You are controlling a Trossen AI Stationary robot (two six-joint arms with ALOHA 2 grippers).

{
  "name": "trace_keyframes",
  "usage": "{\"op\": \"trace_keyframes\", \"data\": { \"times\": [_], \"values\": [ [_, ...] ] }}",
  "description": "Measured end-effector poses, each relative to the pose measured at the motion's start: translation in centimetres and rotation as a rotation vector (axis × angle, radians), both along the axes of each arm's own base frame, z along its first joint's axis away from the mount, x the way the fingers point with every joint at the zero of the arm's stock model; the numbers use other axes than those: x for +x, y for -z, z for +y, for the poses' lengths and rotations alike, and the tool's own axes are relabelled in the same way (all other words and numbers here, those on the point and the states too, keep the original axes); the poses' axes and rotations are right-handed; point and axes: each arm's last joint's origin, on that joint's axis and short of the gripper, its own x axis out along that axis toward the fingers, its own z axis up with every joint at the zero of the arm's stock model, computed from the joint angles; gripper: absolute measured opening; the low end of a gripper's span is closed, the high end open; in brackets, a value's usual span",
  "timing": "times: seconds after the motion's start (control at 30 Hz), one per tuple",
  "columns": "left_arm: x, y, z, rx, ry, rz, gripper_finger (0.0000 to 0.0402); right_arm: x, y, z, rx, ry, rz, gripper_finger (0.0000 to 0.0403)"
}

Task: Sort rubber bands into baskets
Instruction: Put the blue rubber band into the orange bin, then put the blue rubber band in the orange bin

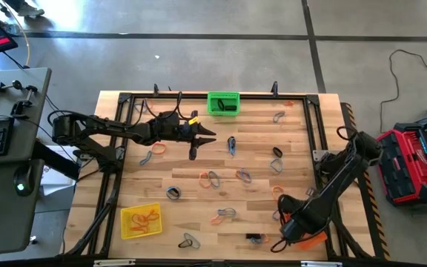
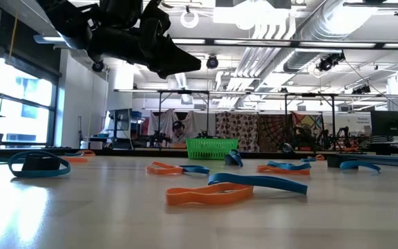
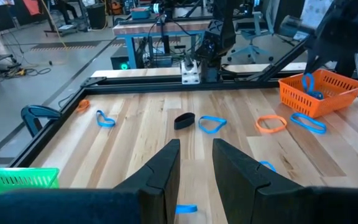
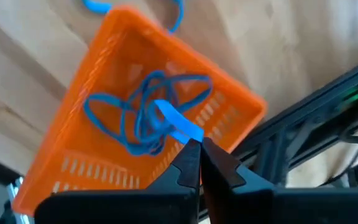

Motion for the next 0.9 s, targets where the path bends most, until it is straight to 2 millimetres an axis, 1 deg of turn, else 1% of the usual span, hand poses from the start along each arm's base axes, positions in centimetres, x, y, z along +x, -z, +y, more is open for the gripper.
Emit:
{"op": "trace_keyframes", "data": {
  "times": [0.27,0.47,0.57,0.73,0.9],
  "values": [
    [0.0,0.0,0.0,0.0,0.0,0.0,0.0085,-0.8,0.3,0.7,0.017,-0.036,0.002,0.0],
    [0.0,0.1,0.0,-0.003,0.002,0.012,0.0085,-0.8,0.3,0.7,0.026,-0.062,0.005,0.0008],
    [0.0,0.1,0.0,0.007,0.006,0.014,0.0085,-0.5,0.3,0.3,0.031,-0.052,0.023,0.0029],
    [0.0,0.1,0.0,0.015,0.008,0.016,0.0085,0.1,0.2,-0.2,0.053,-0.014,0.054,0.0083],
    [0.0,0.1,0.0,0.015,0.008,0.016,0.0085,0.6,-0.7,0.1,0.086,-0.039,0.023,0.0124]
  ]
}}
